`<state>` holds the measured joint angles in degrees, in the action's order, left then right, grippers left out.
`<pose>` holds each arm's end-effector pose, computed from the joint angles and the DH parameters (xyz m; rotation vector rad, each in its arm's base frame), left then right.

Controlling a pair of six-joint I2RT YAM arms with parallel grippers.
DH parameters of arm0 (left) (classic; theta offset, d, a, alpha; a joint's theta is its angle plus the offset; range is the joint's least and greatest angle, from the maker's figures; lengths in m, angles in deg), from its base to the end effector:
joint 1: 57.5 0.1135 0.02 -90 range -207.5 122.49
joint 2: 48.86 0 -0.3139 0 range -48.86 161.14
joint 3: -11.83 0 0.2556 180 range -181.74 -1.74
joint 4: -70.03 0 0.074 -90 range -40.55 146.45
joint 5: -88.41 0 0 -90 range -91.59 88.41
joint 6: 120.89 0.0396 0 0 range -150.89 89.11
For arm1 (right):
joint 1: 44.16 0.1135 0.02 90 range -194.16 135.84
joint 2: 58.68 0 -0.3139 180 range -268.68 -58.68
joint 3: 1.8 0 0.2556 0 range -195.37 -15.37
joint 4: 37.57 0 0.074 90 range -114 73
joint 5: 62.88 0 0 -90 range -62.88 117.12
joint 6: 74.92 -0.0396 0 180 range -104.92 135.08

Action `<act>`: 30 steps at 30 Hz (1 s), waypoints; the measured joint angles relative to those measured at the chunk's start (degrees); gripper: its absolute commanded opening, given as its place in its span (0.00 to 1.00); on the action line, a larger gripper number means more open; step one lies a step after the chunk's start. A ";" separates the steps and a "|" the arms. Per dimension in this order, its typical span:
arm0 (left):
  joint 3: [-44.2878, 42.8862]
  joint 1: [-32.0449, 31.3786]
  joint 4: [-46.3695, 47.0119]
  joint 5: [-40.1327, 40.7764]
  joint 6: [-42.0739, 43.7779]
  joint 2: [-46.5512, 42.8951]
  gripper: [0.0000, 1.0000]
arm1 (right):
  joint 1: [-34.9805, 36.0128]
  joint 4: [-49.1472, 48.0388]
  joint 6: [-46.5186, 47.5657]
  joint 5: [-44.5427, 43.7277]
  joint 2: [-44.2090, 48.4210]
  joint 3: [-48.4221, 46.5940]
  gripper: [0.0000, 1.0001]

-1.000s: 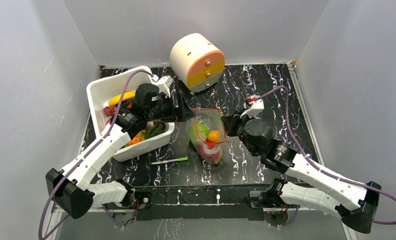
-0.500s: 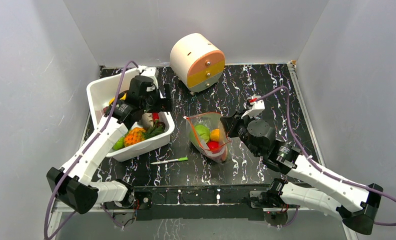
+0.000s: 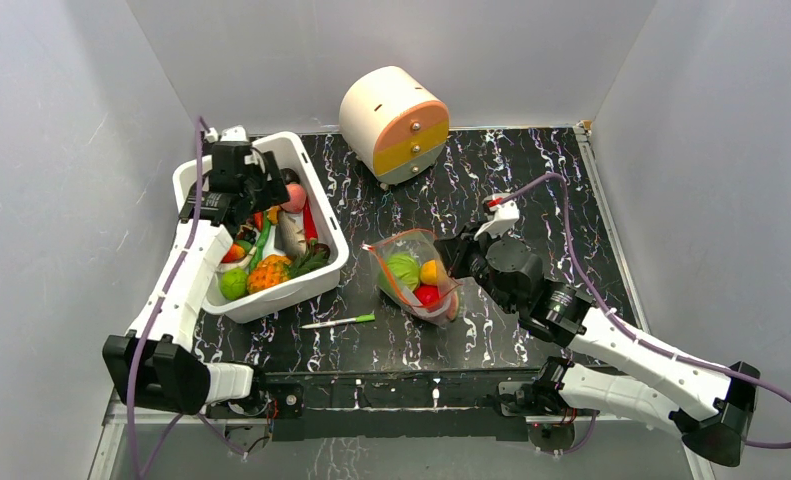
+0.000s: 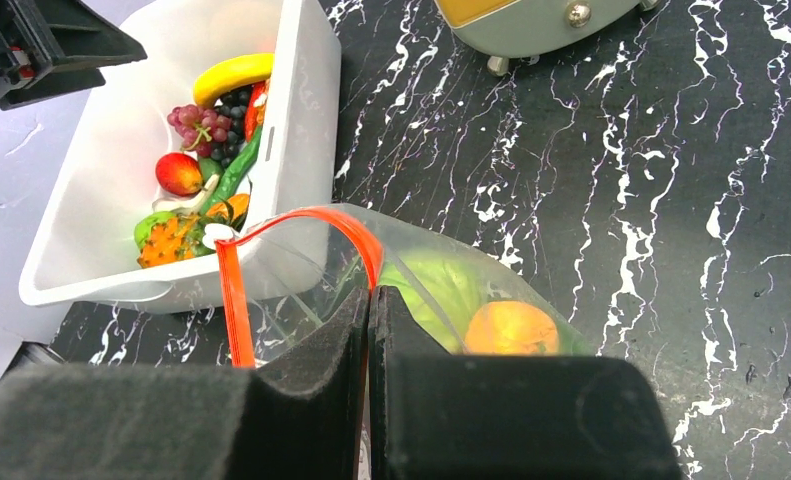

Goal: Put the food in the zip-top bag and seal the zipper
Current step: Pick up the fake fruit from the bin.

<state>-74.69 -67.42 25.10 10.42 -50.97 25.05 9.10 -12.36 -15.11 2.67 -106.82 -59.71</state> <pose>0.2750 -0.0397 0.4106 -0.3099 2.0996 -0.0867 0.1139 0.1252 0.3614 -0.0705 1.8611 0.6339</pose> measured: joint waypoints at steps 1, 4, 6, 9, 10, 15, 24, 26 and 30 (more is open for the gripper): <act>0.66 1.55 0.63 -0.02 -0.17 0.15 0.73 | 0.00 0.00 -0.02 0.20 -0.11 0.00 0.00; 2.47 5.66 2.86 -1.11 -0.59 1.51 0.73 | 0.00 -0.07 -0.02 0.44 -0.13 0.00 0.00; 3.85 8.17 4.59 -2.49 -1.03 3.10 0.73 | 0.00 -0.09 0.00 0.44 -0.13 0.00 0.00; 5.27 10.82 6.51 -4.26 -2.19 5.84 0.74 | 0.00 -0.02 0.11 0.44 -0.09 -0.02 0.00; 5.64 11.69 7.06 -4.68 -2.71 6.78 0.74 | 0.00 0.07 0.13 0.42 -0.02 -0.02 0.00; 6.56 14.95 9.11 -5.22 -4.46 10.75 0.74 | 0.00 0.44 0.15 0.33 0.92 -0.02 0.00; 7.08 19.80 12.98 -4.87 -4.63 14.62 0.66 | 0.00 1.44 0.09 -0.04 2.69 -0.02 0.00; 7.08 20.33 13.79 -4.46 -4.61 15.80 0.67 | 0.00 1.46 0.09 -0.04 2.69 -0.02 0.00; 7.08 20.70 14.38 -3.54 -4.55 18.58 0.67 | 0.00 1.60 0.09 -0.07 2.75 -0.02 0.00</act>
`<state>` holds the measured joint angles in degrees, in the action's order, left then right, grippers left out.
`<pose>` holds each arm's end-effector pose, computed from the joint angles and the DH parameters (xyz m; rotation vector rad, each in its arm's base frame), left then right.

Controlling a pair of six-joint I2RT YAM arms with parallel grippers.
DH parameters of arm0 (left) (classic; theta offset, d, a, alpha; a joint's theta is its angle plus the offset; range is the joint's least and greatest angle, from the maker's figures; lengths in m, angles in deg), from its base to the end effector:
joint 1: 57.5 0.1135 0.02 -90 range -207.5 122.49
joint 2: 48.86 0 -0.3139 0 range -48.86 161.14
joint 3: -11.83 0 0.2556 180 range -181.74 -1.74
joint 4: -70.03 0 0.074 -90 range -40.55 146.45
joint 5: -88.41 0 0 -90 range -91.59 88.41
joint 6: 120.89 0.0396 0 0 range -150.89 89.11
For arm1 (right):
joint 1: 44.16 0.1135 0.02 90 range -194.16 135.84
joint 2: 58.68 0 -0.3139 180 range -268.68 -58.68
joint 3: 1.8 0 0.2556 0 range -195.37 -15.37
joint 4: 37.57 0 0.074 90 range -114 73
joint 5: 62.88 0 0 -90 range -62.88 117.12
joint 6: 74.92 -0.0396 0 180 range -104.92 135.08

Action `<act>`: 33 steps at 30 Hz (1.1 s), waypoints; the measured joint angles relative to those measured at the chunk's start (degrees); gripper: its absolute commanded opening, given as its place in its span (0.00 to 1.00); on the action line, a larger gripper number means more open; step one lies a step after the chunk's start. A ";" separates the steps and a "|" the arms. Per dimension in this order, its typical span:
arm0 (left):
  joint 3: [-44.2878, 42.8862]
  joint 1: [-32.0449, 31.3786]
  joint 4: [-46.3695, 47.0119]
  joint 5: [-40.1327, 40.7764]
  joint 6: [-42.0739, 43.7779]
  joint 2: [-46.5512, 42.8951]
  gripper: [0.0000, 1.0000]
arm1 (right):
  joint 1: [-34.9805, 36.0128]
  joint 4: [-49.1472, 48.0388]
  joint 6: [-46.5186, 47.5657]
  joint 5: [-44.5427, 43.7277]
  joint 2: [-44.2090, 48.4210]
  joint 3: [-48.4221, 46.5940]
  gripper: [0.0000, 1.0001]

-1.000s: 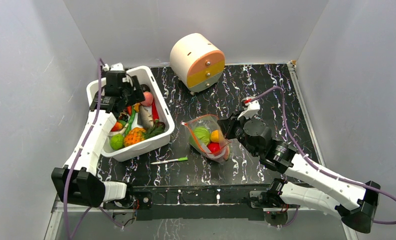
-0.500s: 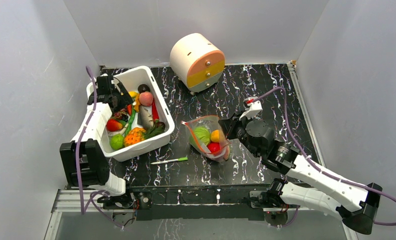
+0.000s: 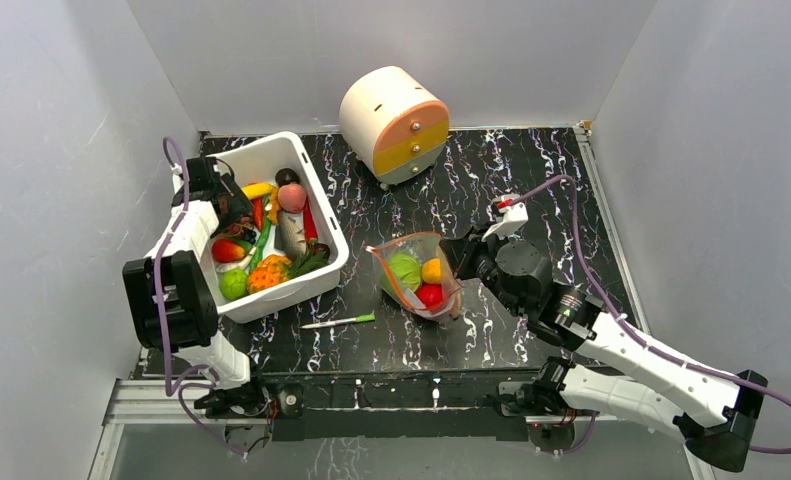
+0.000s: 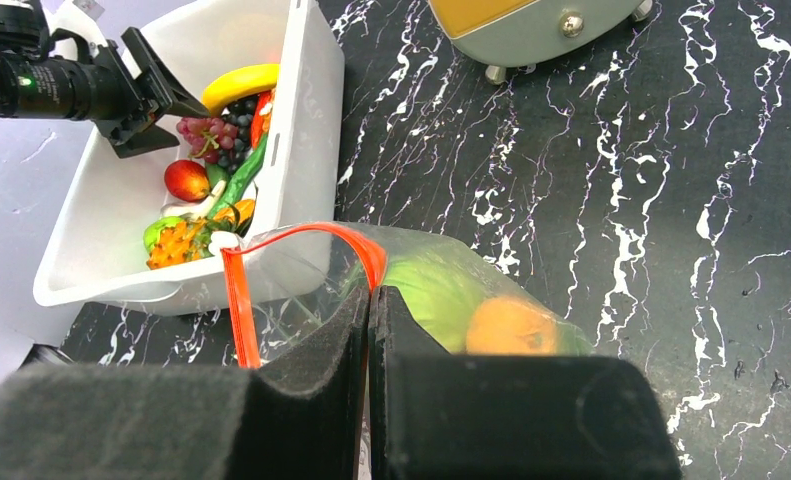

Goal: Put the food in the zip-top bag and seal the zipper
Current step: Pick up the fake fruit from the bin.

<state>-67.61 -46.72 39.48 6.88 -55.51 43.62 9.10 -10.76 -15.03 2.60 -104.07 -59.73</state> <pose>0.3570 0.0739 0.2914 -0.7757 2.1884 0.0507 0.1063 0.1149 0.3653 -0.0639 1.8435 0.6453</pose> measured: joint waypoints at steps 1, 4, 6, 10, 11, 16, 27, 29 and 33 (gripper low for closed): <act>0.00 0.07 0.09 0.07 0.02 0.50 0.67 | 0.00 0.04 -0.02 0.00 0.04 0.00 0.00; 0.00 0.37 0.52 -0.02 0.17 1.99 0.66 | 0.00 0.26 -0.07 0.00 0.28 0.00 0.00; 0.00 0.76 0.74 -0.28 0.20 2.89 0.65 | 0.00 0.28 -0.13 0.02 0.42 0.00 0.00; -0.02 1.31 0.83 -0.70 0.20 4.26 0.64 | 0.00 0.33 -0.20 0.00 0.44 0.00 0.00; -0.04 1.44 0.90 -0.79 0.20 4.63 0.64 | 0.00 0.33 -0.20 0.00 0.44 0.00 0.00; -0.28 1.53 1.27 -1.44 0.22 7.04 0.58 | 0.00 0.35 -0.20 0.00 0.44 0.00 0.00; -1.01 1.73 1.27 -2.43 1.49 7.63 0.24 | 0.00 0.68 -0.20 0.00 0.57 0.00 0.00; -1.01 1.79 1.20 -2.93 1.79 7.32 0.21 | 0.00 0.76 -0.20 0.00 0.76 0.00 0.00; -1.01 1.81 0.76 -3.50 2.12 6.21 0.03 | 0.00 1.14 -0.22 0.00 0.94 0.00 0.00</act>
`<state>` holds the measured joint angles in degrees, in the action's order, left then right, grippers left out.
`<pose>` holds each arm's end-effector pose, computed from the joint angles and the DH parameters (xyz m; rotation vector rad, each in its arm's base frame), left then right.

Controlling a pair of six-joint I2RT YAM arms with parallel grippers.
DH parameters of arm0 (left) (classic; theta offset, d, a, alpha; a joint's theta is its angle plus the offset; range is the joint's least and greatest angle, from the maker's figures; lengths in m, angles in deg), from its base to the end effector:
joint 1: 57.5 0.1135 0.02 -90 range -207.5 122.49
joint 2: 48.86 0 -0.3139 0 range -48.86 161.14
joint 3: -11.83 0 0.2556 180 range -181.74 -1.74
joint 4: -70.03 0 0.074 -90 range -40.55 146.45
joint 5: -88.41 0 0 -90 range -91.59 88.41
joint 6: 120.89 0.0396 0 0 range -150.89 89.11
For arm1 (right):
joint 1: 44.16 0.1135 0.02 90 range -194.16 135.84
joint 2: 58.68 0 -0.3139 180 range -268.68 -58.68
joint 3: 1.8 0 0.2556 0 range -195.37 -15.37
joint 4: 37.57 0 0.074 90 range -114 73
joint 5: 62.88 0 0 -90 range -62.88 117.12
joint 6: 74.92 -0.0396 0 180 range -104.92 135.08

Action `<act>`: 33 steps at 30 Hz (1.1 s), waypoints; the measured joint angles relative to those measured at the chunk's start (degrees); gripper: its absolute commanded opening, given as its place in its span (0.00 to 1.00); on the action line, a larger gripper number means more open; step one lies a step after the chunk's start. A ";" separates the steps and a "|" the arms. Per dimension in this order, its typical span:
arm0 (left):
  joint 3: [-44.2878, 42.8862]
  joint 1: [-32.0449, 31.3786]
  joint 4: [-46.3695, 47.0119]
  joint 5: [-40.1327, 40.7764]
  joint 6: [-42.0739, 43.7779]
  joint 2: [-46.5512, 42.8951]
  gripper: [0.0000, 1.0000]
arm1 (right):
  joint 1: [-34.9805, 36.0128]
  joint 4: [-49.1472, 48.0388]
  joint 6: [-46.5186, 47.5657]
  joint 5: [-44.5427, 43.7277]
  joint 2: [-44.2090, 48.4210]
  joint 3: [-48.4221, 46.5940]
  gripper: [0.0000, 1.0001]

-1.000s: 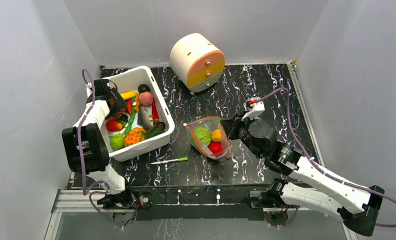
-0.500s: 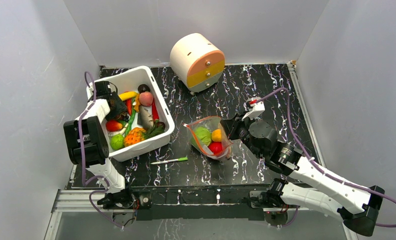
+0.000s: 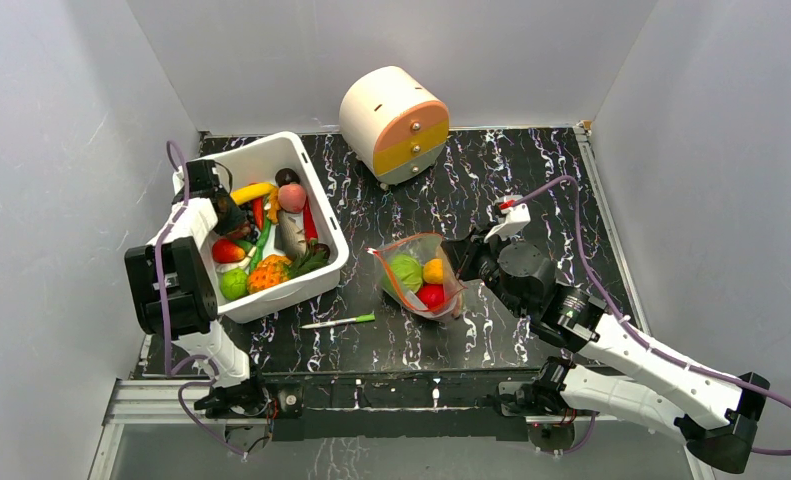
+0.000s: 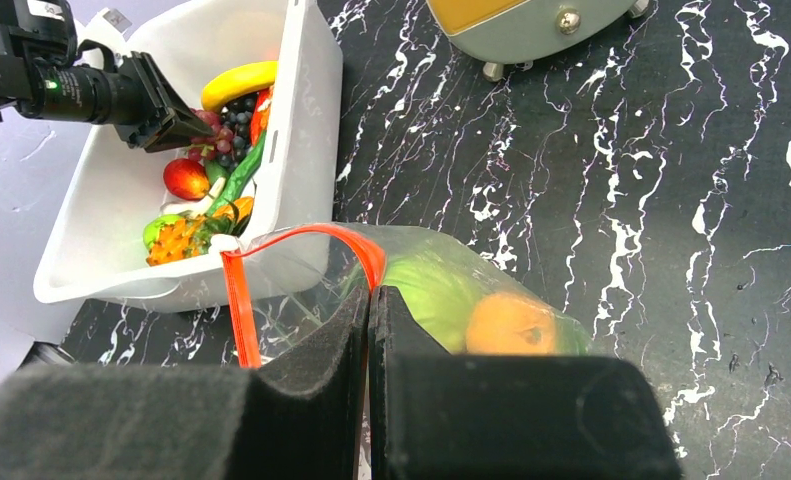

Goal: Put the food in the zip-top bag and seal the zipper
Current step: Pick up the fake fruit from the bin.

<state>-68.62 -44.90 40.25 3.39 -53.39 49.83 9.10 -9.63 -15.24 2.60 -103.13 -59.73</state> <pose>0.3760 0.0876 0.2595 -0.7633 2.2805 0.0246 0.1035 0.1112 0.3654 -0.0617 1.8468 0.6457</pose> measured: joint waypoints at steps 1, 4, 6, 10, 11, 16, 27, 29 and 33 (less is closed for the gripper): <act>0.00 0.00 -0.17 -0.07 0.04 -0.26 0.03 | 0.00 0.09 0.00 0.00 0.00 0.00 0.00; 0.00 0.00 -0.70 -0.13 0.20 -1.33 0.02 | 0.00 0.17 -0.04 0.00 0.00 0.00 0.00; 0.00 0.00 -1.05 -0.24 0.22 -2.16 0.01 | 0.00 0.22 -0.07 0.00 0.00 0.00 0.00; 0.00 0.00 -2.21 -1.29 0.22 -4.20 0.00 | 0.00 0.44 -0.22 0.00 0.09 0.00 0.00; 0.02 0.00 -2.36 -1.62 0.22 -4.83 0.00 | 0.00 0.42 -0.26 0.00 0.13 0.00 0.00; 0.13 -0.02 -2.99 -3.17 0.22 -8.39 0.00 | 0.00 0.46 -0.81 0.00 0.15 0.00 0.00; -0.37 -3.26 -7.10 -8.63 1.53 -16.06 0.00 | 0.00 0.44 -1.75 -0.02 -1.18 -0.39 0.00; -1.70 -4.35 -8.87 -9.81 2.47 -16.79 0.00 | 0.00 0.42 -1.97 -0.22 -1.84 -0.66 0.00; -5.22 -6.80 -12.02 -12.50 4.15 -17.73 0.00 | 0.00 0.42 -2.32 -1.16 -3.34 -1.64 0.00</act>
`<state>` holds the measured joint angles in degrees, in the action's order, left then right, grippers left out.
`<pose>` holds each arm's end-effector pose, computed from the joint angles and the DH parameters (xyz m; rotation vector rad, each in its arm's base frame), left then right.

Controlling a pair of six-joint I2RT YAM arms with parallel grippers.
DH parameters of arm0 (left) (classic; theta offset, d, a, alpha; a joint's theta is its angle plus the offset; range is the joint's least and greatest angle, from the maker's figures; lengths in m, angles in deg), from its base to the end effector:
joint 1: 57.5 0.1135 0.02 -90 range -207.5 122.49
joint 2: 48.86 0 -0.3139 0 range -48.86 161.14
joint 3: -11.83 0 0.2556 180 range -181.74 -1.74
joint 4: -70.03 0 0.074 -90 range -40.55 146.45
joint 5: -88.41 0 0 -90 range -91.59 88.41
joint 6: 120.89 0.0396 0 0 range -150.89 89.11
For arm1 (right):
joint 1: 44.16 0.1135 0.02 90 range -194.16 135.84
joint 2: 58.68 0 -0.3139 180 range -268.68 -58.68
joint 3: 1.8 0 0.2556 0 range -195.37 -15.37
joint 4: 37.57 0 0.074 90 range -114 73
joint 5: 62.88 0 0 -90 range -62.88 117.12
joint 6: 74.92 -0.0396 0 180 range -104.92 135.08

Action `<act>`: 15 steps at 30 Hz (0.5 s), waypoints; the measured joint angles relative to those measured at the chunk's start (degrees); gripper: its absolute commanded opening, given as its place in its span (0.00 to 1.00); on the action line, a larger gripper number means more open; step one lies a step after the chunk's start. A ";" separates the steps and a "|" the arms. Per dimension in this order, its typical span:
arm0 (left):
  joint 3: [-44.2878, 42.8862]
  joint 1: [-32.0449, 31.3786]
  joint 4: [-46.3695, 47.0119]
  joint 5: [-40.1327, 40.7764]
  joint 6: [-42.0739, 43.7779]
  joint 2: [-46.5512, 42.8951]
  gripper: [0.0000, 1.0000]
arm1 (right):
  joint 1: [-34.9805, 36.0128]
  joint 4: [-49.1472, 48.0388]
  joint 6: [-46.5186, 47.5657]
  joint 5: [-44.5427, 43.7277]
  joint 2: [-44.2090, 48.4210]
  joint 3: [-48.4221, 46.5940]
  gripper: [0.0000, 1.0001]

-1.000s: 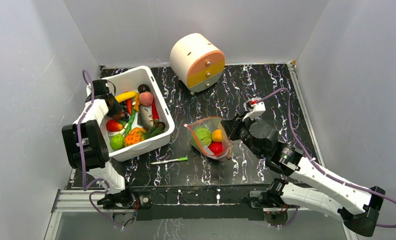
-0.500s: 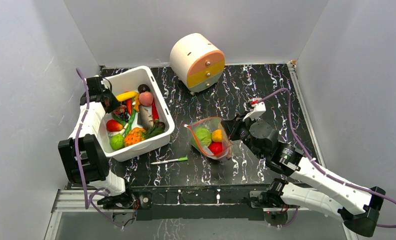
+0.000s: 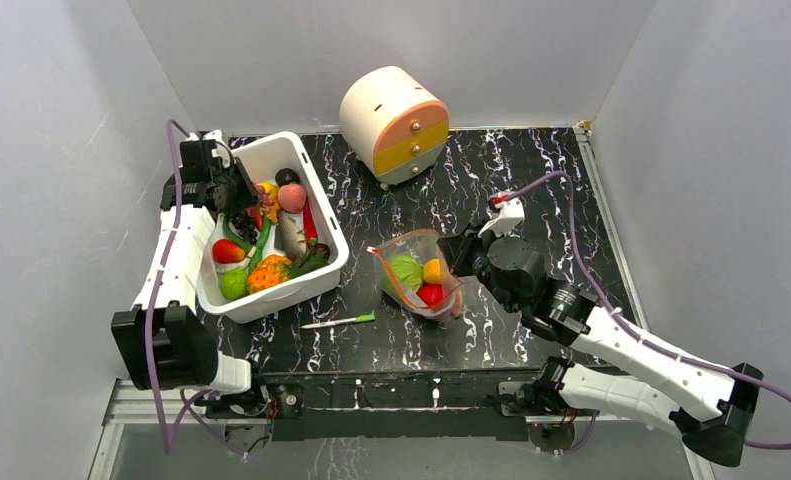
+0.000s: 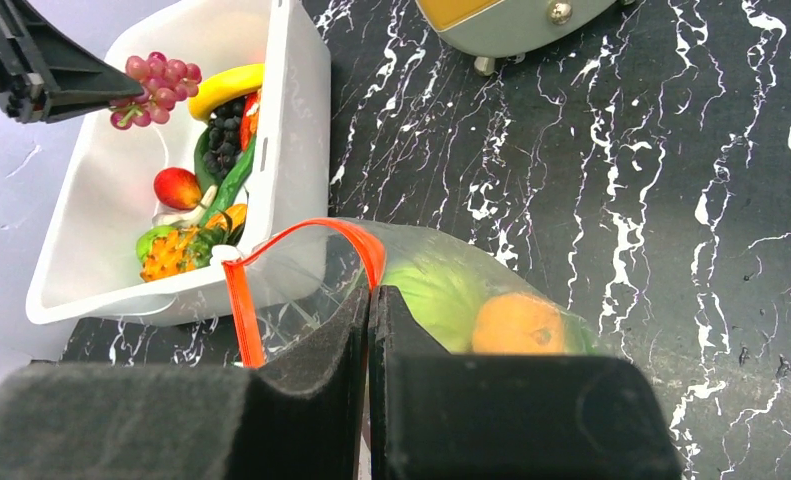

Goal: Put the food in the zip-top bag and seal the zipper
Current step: Pick up the fake fruit from the bin, then place the fake fruit in the zipper food storage bag.

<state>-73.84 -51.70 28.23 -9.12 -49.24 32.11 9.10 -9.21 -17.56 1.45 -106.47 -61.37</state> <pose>0.3147 0.0268 0.3761 -0.3940 2.1897 -0.2664 0.1121 0.1215 0.3669 -0.0219 1.8782 0.6320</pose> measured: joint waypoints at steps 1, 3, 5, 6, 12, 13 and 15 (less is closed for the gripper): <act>-0.50 -0.63 -0.66 -0.74 0.35 -0.48 0.00 | 0.00 0.00 0.02 -0.33 -0.31 -0.24 0.00; -1.18 -1.79 -2.21 -2.23 0.83 -1.77 0.00 | 0.00 0.00 0.09 -1.22 -0.83 -0.72 0.00; -1.70 -2.82 -3.65 -4.26 1.27 -3.30 0.00 | 0.00 0.04 0.26 -2.27 -1.36 -1.31 0.00; -1.97 -3.30 -4.24 -5.38 1.46 -4.00 0.00 | 0.00 0.04 0.39 -2.73 -1.60 -1.60 0.00; -2.84 -5.40 -5.97 -13.11 1.86 -6.80 0.00 | 0.00 0.02 0.85 -5.38 -3.17 -3.21 0.00; -2.93 -5.75 -6.23 -14.73 1.84 -7.06 0.00 | 0.00 -0.02 0.85 -5.77 -3.52 -3.39 0.00; -3.02 -6.36 -6.58 -17.62 1.79 -7.48 0.00 | 0.00 -0.02 0.85 -6.51 -4.28 -3.72 0.00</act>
<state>-76.86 -58.06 21.65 -26.73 -47.45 24.63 9.10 -9.23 -16.71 -5.07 -110.76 -65.09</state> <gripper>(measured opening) 0.183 0.009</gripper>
